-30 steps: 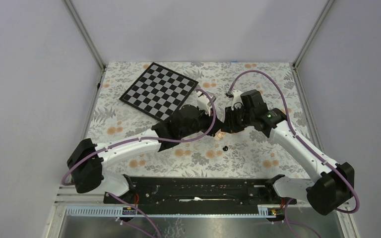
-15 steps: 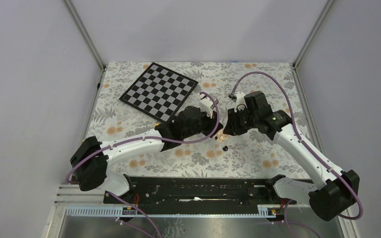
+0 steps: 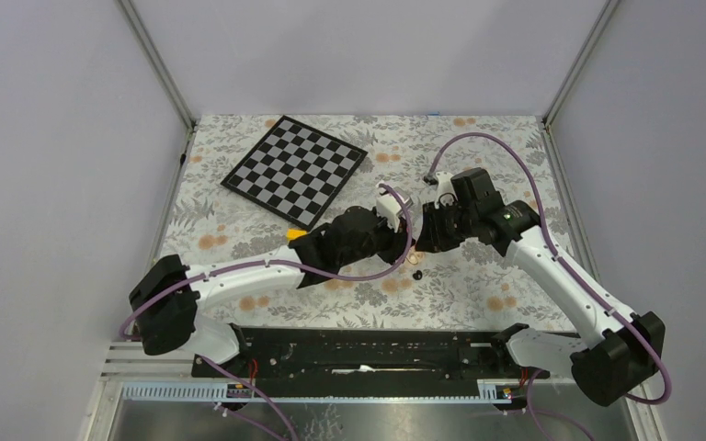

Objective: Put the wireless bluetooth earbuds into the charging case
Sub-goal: Place the earbud in the charging case.

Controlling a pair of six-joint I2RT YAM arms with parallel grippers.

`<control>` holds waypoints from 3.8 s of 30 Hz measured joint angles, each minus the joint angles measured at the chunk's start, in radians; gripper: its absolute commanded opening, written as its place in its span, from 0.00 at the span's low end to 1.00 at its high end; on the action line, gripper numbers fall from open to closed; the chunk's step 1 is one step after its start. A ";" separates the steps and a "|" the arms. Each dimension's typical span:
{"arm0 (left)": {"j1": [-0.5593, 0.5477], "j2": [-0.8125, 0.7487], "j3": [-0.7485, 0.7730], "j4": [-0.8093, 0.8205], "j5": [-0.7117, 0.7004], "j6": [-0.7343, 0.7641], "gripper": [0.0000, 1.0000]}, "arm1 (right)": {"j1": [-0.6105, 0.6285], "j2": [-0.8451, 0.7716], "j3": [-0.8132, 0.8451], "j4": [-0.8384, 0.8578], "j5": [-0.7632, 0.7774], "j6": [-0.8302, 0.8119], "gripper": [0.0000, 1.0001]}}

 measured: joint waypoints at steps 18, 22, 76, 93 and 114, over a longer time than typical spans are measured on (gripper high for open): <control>-0.023 -0.075 -0.077 0.099 -0.009 0.098 0.24 | -0.012 0.118 0.182 -0.149 0.000 0.035 0.00; -0.033 -0.098 -0.122 0.154 -0.010 0.114 0.24 | -0.023 0.136 0.193 -0.158 0.010 0.070 0.00; -0.047 0.040 0.134 -0.188 0.055 0.281 0.20 | -0.037 0.001 0.074 -0.101 0.025 -0.058 0.00; -0.047 0.067 0.192 -0.264 0.076 0.282 0.43 | -0.032 -0.044 0.046 -0.102 0.042 -0.066 0.00; -0.047 0.071 0.199 -0.260 0.044 0.166 0.48 | -0.022 -0.044 0.025 -0.082 0.020 -0.065 0.00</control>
